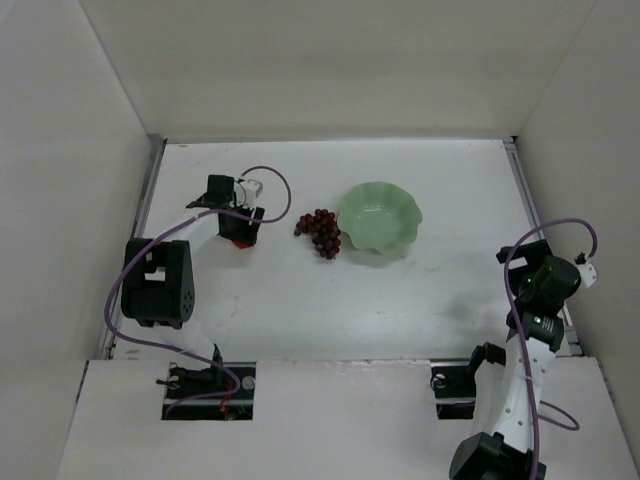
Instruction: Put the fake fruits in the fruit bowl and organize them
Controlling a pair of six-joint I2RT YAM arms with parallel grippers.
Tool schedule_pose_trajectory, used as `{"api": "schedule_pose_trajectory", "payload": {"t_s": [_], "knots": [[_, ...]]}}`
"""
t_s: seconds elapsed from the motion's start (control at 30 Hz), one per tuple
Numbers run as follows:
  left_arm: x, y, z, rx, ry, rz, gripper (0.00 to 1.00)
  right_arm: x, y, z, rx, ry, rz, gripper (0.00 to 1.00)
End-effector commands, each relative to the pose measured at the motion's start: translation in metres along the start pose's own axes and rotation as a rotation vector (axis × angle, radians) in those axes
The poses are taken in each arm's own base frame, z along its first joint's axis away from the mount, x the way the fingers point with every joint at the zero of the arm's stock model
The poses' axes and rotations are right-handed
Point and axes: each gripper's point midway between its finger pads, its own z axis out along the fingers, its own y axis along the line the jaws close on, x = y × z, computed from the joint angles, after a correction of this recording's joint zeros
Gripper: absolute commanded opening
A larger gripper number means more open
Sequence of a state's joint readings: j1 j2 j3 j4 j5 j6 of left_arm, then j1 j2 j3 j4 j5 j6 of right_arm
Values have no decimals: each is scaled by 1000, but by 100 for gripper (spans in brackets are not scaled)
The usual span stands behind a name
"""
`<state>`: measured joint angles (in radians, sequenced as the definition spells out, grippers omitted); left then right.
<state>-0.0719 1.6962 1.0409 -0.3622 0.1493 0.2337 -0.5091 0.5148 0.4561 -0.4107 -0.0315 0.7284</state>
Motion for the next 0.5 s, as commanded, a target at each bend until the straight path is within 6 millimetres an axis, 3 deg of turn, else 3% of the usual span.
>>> {"api": "schedule_pose_trajectory", "payload": {"t_s": [0.0,0.07,0.13,0.33,0.47], "knots": [[-44,-7,-22,-24,-127,110,17,-11,11,-2,-44,-51,-28,100],[-72,-21,-37,-22,-194,187,12,-9,10,-1,-41,-48,-26,100],[-110,-50,-49,2,-290,289,12,-7,10,1,-40,-38,-29,100],[-211,-182,-50,161,-507,443,17,2,15,3,-54,-6,-39,100],[-238,-258,-35,260,-560,496,28,1,19,-3,-74,-12,-43,100]]}}
